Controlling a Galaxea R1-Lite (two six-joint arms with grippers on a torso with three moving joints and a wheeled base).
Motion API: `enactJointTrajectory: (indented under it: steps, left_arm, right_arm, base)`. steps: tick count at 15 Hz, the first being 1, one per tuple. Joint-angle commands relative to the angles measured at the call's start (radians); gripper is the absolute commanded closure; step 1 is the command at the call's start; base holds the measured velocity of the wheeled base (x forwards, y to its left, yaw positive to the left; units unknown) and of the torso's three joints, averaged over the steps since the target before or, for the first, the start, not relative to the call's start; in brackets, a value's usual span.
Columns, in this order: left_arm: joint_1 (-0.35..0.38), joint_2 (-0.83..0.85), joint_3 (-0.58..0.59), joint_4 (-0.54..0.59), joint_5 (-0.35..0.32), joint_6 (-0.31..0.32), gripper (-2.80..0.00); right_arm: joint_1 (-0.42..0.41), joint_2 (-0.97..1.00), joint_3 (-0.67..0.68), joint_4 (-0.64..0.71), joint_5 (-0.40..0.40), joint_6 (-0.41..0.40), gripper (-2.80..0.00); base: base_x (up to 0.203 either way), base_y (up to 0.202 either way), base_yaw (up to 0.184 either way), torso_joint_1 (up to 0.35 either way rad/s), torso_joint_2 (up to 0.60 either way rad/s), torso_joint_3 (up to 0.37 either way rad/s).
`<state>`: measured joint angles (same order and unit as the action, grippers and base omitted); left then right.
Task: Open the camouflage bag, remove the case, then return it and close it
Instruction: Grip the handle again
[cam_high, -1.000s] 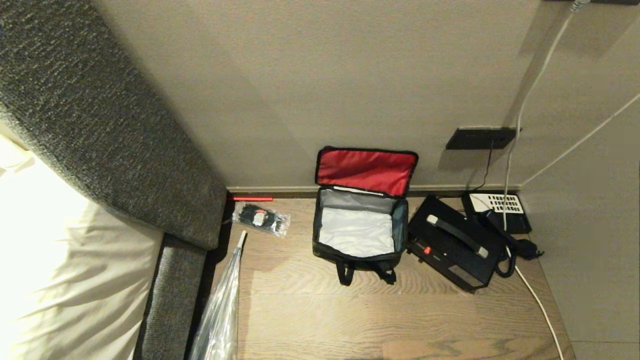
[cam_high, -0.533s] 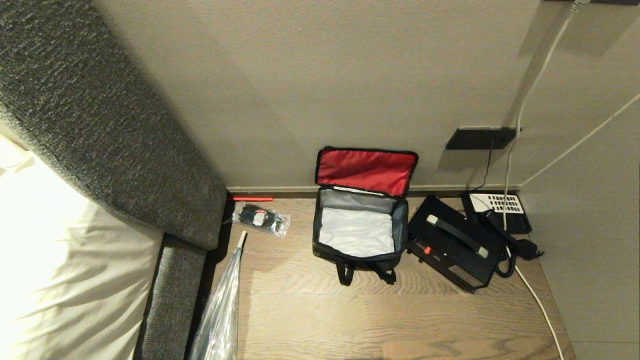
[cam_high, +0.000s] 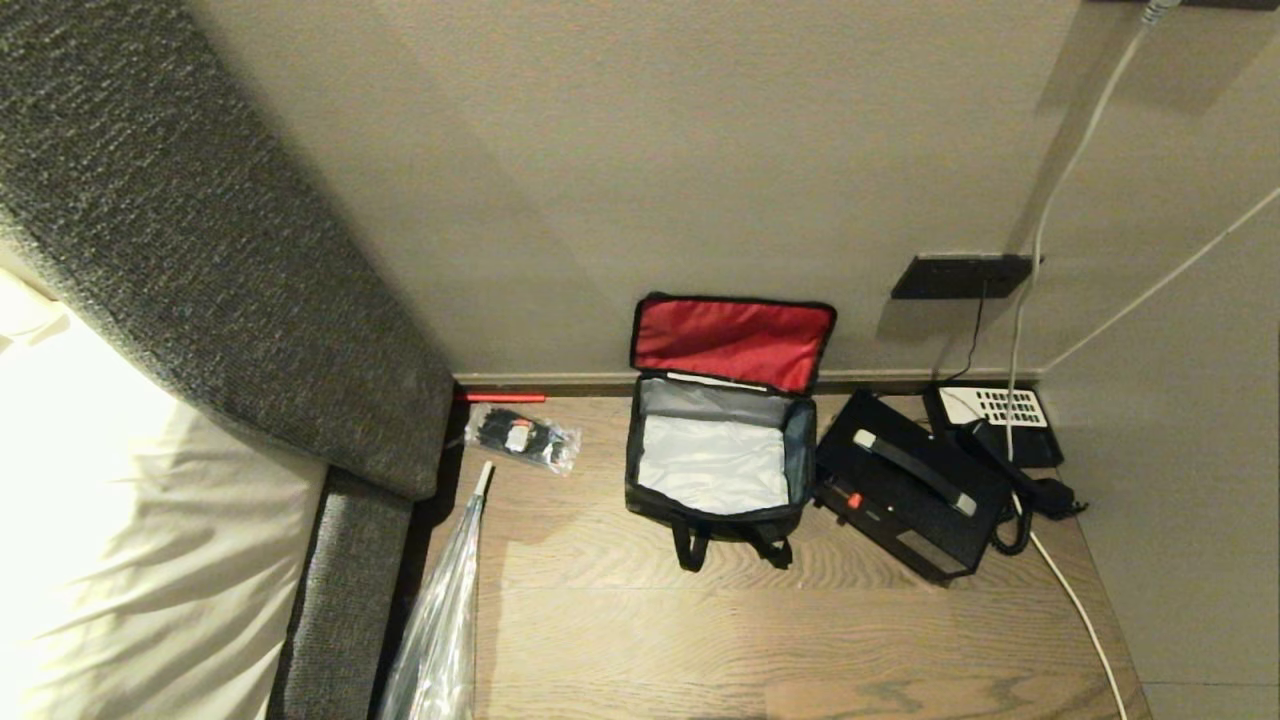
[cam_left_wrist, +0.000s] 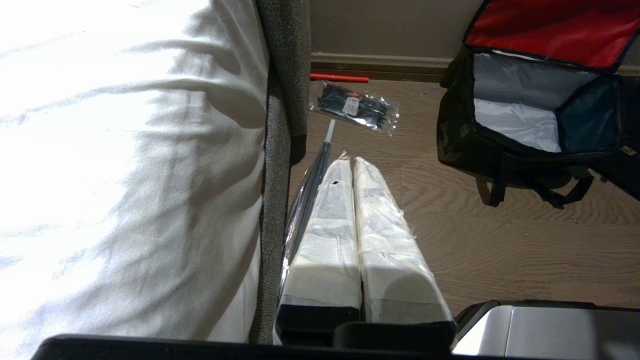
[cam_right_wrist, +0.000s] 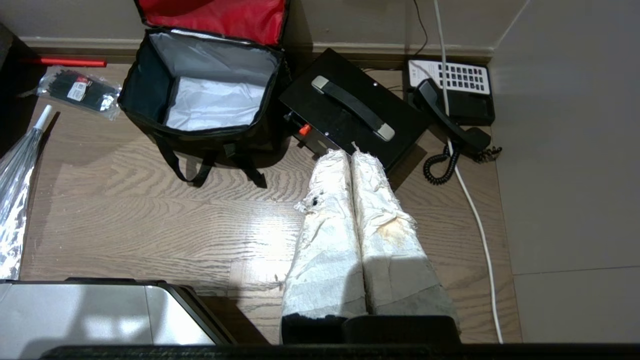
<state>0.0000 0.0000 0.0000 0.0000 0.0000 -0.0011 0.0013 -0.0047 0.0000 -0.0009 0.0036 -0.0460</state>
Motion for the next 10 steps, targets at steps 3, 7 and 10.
enactJointTrajectory:
  steps: [3,7,10]
  left_arm:
    - [0.0,0.0,0.0,0.0,0.0,0.0,0.0]
    - [0.0,0.0,0.0,0.0,0.0,0.0,0.0]
    - [0.0,0.0,0.0,0.0,0.0,0.0,0.0]
  right_arm:
    - [0.0,0.005,0.0,-0.001,0.001,-0.002,0.0]
    - [0.0,0.005,-0.004,0.007,0.001,0.005,0.0]
    - [0.0,0.005,-0.151,0.122,-0.005,0.087,0.0]
  base:
    - [0.0,0.0,0.0,0.0,0.0,0.0]
    - [0.0,0.0,0.0,0.0,0.0,0.0]
    - [0.0,0.0,0.0,0.0,0.0,0.0]
